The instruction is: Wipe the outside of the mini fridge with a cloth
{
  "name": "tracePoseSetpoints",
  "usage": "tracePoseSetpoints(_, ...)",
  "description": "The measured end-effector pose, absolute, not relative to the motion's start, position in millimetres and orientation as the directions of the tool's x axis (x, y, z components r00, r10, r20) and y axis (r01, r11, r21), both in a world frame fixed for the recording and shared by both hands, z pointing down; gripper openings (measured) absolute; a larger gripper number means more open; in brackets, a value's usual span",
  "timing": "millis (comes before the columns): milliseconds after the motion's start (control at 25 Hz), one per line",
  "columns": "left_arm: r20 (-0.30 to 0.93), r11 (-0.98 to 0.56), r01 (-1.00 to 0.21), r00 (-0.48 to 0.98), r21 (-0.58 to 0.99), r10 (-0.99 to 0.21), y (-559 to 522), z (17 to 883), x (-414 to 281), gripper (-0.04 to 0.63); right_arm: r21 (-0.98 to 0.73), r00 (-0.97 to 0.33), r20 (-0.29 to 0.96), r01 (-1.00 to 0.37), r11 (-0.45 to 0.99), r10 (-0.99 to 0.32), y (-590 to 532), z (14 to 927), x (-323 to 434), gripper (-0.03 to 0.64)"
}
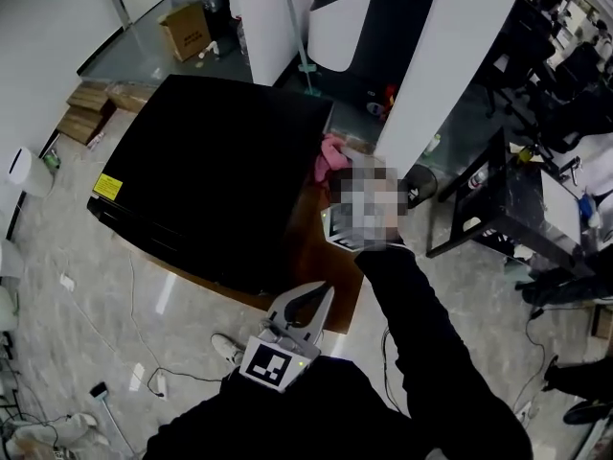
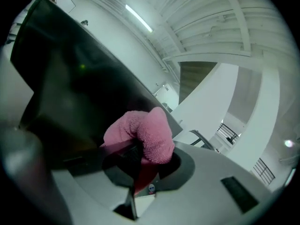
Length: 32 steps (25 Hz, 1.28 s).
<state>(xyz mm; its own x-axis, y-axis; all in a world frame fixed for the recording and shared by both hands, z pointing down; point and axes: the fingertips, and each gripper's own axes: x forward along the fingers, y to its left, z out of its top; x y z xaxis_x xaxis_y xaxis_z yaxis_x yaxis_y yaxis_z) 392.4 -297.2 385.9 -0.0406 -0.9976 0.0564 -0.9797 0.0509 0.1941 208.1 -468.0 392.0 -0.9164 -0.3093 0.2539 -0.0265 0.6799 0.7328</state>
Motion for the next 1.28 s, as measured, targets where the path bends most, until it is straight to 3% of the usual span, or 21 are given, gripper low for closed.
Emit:
tracePoseSetpoints(640, 0.119, 0.061, -0.974, -0.036, 0.218, -0.992, -303.9, 453.7, 381.6, 0.005, 0.732, -0.861, 0.427, 0.149, 0.665, -0.277, -466.7, 496.2, 200.0, 0.046)
tracePoseSetpoints(1080, 0.212, 0.105, -0.957, -0.048, 0.27, -0.976, -306.1, 526.1, 379.5, 0.006, 0.635, -0.741, 0.623, 0.292, 0.715, -0.251, -466.3, 643.0, 200.7, 0.046)
tracePoseSetpoints(1280, 0.255, 0.126, -0.948, -0.05, 0.291, -0.966, -302.1, 546.3, 376.2, 0.006, 0.619, -0.704, 0.655, 0.291, 0.729, -0.275, -470.0, 692.4, 199.7, 0.046)
